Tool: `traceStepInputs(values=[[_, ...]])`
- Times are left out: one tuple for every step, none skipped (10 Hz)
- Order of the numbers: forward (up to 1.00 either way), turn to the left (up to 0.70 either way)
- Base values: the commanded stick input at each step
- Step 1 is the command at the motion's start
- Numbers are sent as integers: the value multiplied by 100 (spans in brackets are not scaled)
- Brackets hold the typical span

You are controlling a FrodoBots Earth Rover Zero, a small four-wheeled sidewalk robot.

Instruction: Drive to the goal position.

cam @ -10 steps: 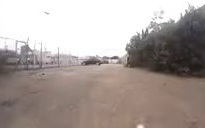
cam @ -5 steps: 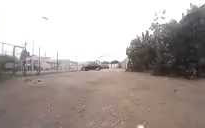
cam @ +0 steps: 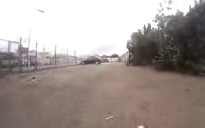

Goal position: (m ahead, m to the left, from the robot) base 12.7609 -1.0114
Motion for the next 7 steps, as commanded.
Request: traceStepInputs(values=[[70, 0], [70, 0], [70, 0], [70, 0], [70, 0], [70, 0], [70, 0]])
